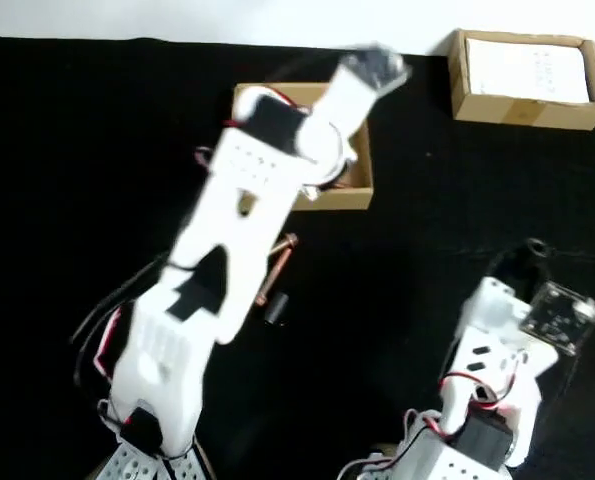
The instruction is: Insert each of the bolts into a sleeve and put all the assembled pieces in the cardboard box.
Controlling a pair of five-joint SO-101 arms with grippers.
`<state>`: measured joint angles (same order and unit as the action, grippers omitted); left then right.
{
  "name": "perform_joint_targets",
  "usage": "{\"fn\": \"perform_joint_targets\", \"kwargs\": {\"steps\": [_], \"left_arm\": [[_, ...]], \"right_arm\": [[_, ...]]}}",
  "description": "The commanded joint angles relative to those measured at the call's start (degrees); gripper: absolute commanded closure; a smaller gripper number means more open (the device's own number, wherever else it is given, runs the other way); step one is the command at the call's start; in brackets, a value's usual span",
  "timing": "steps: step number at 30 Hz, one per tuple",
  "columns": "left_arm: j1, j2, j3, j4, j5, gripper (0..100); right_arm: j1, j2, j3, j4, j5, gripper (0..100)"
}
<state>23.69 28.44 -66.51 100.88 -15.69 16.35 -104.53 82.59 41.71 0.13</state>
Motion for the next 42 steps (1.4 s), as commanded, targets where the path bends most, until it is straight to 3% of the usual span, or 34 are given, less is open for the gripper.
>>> {"fn": "perform_joint_targets", "kwargs": {"steps": [1,7,15,21,26,30,35,42], "left_arm": [[0.04,-12.35,-3.03,0.26,0.18,99],[-4.79,-31.16,8.13,0.44,0.26,99],[-6.37,-68.53,53.76,-1.93,0.09,99],[-6.46,-90.42,84.79,-24.35,0.18,99],[-6.37,-102.2,110.64,-50.37,0.79,99],[-6.37,-104.75,126.46,-72.26,10.2,99],[-2.86,-97.71,132.97,-91.16,19.96,99],[4.7,-83.12,115.56,-89.14,20.57,99]], "right_arm": [[-9.1,-0.4,-6.99,8.04,0.26,99.2],[-19.91,-0.4,-10.07,13.49,0.26,99.2],[-21.85,-0.4,-10.07,13.49,0.53,99.2],[-30.73,-0.31,-9.1,13.23,0.35,99.2],[-38.02,-0.31,-3.47,5.67,0.35,99.2],[-40.57,-0.31,0.57,-2.59,0.62,99.2],[-41.89,-0.31,3.91,-7.6,0.62,99.2],[-41.89,-0.31,6.9,-10.77,0.44,99.2]]}}
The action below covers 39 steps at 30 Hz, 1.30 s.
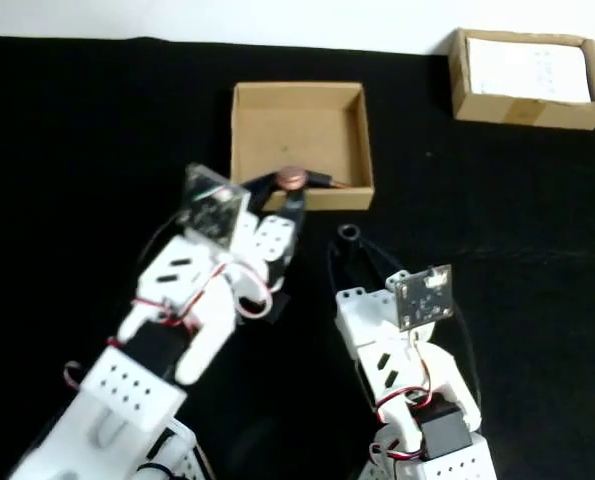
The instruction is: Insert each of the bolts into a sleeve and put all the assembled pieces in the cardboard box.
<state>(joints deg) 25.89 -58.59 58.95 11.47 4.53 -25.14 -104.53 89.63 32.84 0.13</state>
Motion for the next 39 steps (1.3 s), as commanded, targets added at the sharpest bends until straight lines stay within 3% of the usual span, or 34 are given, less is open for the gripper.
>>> {"fn": "perform_joint_targets", "kwargs": {"steps": [1,11,20,26,39], "left_arm": [[3.3,5.58,-12.7,1.58,0.35,99],[9.01,12.88,-25.98,5.45,0.35,99],[10.95,12.88,-26.51,9.05,0.53,99],[10.95,12.97,-26.33,11.43,8.79,99],[11.91,13.58,-25.98,10.9,8.79,99]], "right_arm": [[-0.22,-0.31,0.04,-1.89,0.44,99.2],[-0.04,-0.4,0.04,-1.89,0.35,99.2],[4.18,-0.4,0.04,-1.98,0.44,99.2],[4.7,-0.4,0.04,-1.98,0.62,99.2],[4.62,-0.4,0.04,-1.98,0.44,99.2]]}}
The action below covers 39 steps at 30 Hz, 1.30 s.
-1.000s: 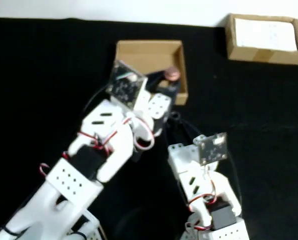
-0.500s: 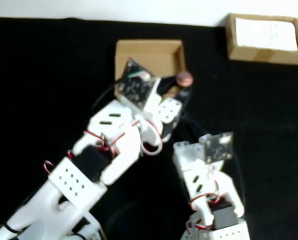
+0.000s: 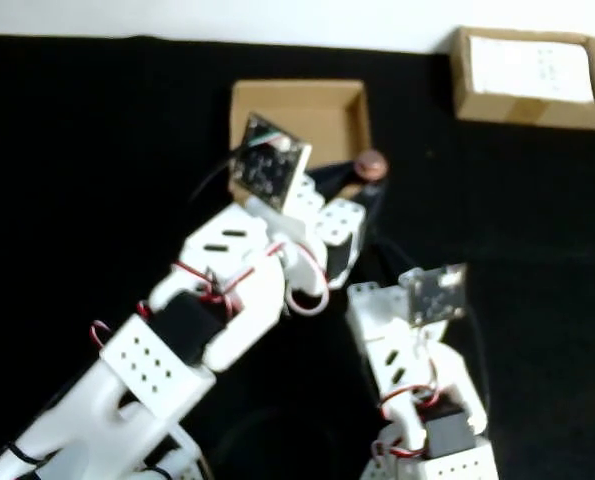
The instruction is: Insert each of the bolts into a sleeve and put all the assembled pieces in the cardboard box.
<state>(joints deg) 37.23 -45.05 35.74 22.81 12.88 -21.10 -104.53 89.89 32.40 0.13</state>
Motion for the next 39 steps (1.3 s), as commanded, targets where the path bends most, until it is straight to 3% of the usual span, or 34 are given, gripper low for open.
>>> {"fn": "perform_joint_targets", "kwargs": {"steps": [1,39], "left_arm": [[0.57,0.04,-2.68,-0.44,0.26,99],[0.48,4.53,5.93,-3.08,0.44,99]], "right_arm": [[0.57,-0.4,-0.22,-1.54,0.44,99.2],[0.84,-0.4,-0.84,-1.45,0.62,99.2]]}}
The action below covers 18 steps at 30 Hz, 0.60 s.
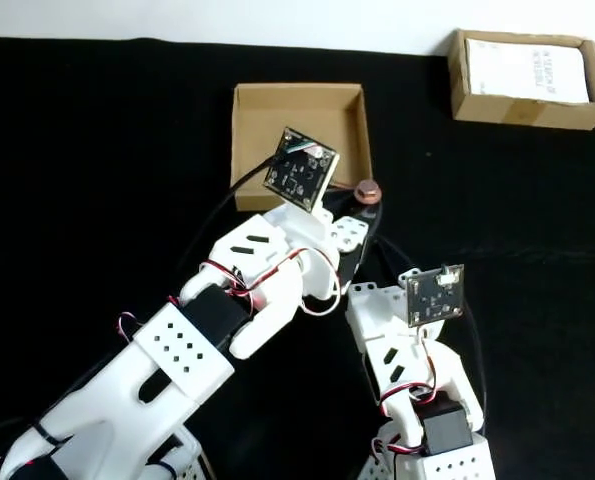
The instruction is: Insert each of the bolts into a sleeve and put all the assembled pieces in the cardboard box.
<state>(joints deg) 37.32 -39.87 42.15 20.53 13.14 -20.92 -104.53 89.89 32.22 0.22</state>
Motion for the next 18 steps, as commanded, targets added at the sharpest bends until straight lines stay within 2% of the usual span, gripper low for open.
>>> {"fn": "perform_joint_targets", "kwargs": {"steps": [1,4,7,10,13,15,18], "left_arm": [[0.4,-0.66,-0.48,-0.7,0.18,99],[0.48,-0.75,-0.92,2.2,0.18,98],[0.48,-1.27,-2.95,8.79,0.26,89],[2.59,-7.96,-9.98,24.97,0.26,81],[5.58,-17.8,-14.55,42.99,0.26,81],[5.76,-22.55,-10.33,49.58,0.09,82],[1.1,-30.2,-2.24,54.24,-0.09,86]], "right_arm": [[0.66,-0.4,-0.84,-1.27,0.53,99.2],[0.66,-0.4,-0.75,-1.27,0.53,99.2],[0.66,-0.4,-0.75,-1.27,0.53,99.2],[0.75,-0.4,-1.45,-1.27,0.53,99.2],[0.75,-0.31,-3.91,-1.01,0.53,99.2],[0.75,-0.22,-4.7,-1.01,0.53,99.2],[1.01,-0.22,-4.79,-0.92,0.53,99.2]]}}
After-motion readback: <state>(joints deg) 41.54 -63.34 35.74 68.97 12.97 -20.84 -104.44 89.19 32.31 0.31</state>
